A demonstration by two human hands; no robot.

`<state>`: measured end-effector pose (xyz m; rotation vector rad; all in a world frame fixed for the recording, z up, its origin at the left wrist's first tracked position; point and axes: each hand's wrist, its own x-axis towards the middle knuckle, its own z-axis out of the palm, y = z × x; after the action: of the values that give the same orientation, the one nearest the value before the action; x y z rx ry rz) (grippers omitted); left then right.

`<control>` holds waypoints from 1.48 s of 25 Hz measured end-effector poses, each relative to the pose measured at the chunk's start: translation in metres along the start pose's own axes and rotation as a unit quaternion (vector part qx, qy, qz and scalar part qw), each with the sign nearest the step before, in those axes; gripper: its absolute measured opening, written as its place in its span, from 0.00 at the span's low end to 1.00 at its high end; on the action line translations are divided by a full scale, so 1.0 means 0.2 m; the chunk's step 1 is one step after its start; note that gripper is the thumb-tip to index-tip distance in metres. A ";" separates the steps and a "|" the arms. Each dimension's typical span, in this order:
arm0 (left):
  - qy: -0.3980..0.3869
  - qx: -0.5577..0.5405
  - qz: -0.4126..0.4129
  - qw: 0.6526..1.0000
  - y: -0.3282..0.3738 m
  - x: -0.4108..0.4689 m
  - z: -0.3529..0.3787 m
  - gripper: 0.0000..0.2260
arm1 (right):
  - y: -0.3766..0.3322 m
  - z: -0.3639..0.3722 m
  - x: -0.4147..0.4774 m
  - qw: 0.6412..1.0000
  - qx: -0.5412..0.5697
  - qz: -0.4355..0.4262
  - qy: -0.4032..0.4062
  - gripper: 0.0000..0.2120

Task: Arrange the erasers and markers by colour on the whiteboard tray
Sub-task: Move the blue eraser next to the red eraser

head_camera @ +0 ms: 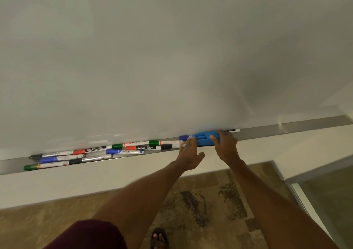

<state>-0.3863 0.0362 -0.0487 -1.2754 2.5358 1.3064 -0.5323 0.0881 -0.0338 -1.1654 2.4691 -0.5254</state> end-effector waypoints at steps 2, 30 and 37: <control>0.005 -0.011 0.000 1.000 -0.03 -0.03 -0.02 0.33 | -0.03 0.01 -0.03 1.000 0.004 0.000 0.024 0.22; 0.210 -0.144 -0.023 0.967 -1.26 -1.04 -0.93 0.22 | -1.52 0.82 -0.73 0.982 0.186 0.018 0.034 0.24; 0.253 -0.133 -0.082 0.955 -1.66 -1.34 -1.22 0.26 | -1.99 1.09 -0.96 0.986 0.160 -0.039 0.000 0.26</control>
<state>0.0945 -0.0610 -0.0190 -2.0659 2.5229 1.4766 -0.0562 -0.0353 -0.0024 -1.1301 2.2380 -0.9055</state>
